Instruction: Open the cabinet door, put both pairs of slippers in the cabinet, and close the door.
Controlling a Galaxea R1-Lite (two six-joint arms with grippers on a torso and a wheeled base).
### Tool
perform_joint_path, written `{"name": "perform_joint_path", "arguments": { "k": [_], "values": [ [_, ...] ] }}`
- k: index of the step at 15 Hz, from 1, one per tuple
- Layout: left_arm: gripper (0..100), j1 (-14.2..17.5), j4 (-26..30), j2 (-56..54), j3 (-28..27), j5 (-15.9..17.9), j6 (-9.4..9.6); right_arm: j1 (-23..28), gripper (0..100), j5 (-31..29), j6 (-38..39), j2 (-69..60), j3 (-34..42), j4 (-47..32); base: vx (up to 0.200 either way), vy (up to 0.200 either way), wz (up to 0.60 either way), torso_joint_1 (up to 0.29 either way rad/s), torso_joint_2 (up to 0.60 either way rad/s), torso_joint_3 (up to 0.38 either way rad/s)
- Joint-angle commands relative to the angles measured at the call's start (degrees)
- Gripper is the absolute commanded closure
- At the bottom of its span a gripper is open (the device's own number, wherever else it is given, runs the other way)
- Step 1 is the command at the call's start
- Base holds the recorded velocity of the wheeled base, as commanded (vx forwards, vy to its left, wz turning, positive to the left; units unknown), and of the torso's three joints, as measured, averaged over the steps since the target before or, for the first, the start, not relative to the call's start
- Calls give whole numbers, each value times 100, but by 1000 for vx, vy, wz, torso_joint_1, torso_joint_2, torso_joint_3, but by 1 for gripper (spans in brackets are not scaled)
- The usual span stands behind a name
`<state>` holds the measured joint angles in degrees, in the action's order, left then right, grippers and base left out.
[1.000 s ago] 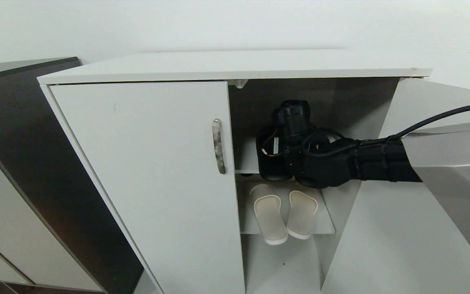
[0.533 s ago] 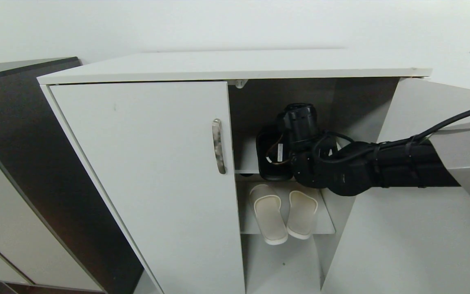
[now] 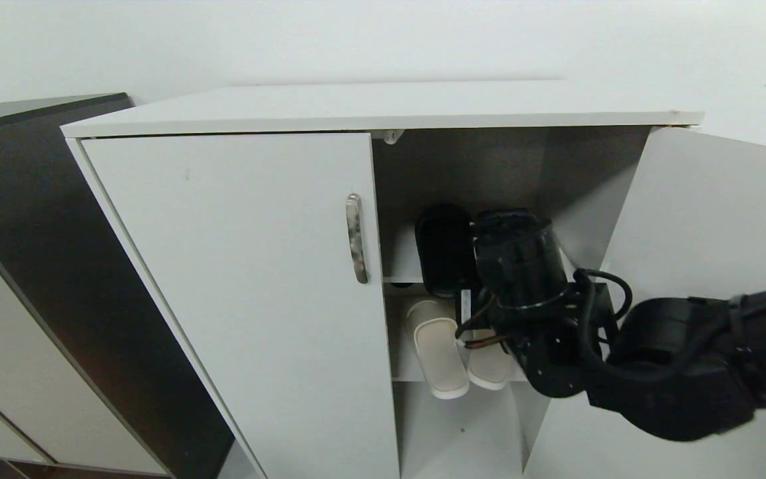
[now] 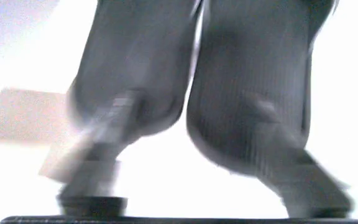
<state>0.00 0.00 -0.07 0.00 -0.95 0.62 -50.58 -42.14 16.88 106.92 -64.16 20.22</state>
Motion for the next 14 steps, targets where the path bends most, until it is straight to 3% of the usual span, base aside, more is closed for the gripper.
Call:
{"name": "perform_joint_path", "arguments": {
  "k": [1, 14],
  "values": [
    [100, 0, -9, 7, 0, -2, -1, -444, 100, 259, 17, -761, 940, 315, 0, 0, 0, 0, 0, 0],
    [100, 0, 0, 7, 0, -2, -1, -620, 100, 373, 201, -717, 1151, 456, 0, 0, 0, 0, 0, 0]
  ]
}}
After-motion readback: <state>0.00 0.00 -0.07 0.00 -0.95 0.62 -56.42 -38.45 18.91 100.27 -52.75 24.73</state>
